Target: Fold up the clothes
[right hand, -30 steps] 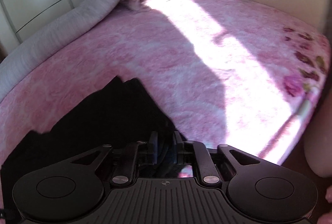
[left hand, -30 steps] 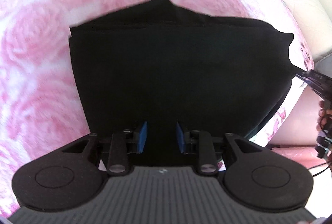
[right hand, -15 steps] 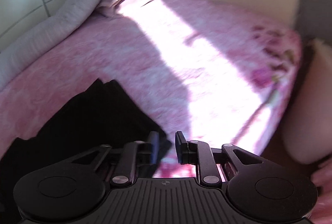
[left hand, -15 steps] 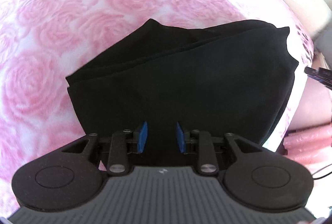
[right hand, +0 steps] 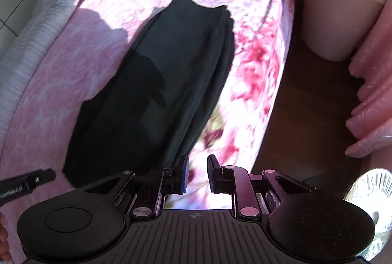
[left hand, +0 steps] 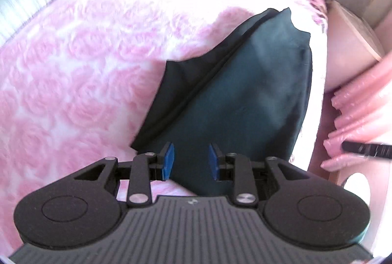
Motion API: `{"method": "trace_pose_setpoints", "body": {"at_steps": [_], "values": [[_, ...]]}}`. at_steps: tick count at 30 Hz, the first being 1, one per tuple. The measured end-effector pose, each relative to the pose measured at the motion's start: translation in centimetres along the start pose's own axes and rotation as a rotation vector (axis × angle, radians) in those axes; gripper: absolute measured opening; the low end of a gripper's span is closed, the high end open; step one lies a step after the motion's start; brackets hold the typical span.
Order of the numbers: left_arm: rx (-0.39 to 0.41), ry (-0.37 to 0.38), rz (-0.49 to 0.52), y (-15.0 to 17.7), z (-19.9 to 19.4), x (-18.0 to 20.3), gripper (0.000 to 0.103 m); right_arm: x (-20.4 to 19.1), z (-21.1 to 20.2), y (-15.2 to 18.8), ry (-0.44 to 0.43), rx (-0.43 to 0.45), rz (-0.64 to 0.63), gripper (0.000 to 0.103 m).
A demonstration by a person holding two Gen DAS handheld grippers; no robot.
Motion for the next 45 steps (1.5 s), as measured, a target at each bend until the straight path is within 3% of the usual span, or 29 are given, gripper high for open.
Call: {"method": "trace_pose_setpoints", "body": {"at_steps": [8, 11, 15, 21, 36, 45], "values": [[-0.024, -0.015, 0.14, 0.6, -4.0, 0.5, 0.026, -3.1, -3.3, 6.6, 0.082, -0.013, 0.034, 0.022], [-0.013, -0.021, 0.192, 0.1, -6.0, 1.7, 0.027, -3.1, -5.3, 7.3, 0.089, 0.009, 0.081, 0.022], [0.044, -0.013, 0.281, -1.5, -9.5, 3.9, 0.035, -3.2, -8.2, 7.4, 0.097, 0.056, 0.123, 0.023], [0.097, -0.01, 0.37, -2.4, -12.5, 5.8, 0.037, -3.7, -10.5, 7.9, 0.119, 0.077, 0.15, 0.029], [0.084, -0.008, 0.416, -0.3, -14.3, 6.2, 0.038, -6.0, -11.3, 11.0, 0.145, 0.036, 0.041, 0.037], [0.025, 0.005, 0.396, 2.0, -13.0, 5.7, 0.038, -5.4, -11.3, 12.3, 0.152, -0.005, 0.027, 0.038]]}}
Point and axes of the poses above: each gripper's, at about its wrist camera, not at the fingertips, and z roughly the way its jaws point, x to its right, y to its underside, the point moved 6 cm from there along z, roughly the way its jaws point, and after that the axes turned 15 degrees about z, right-handed, at the moved point
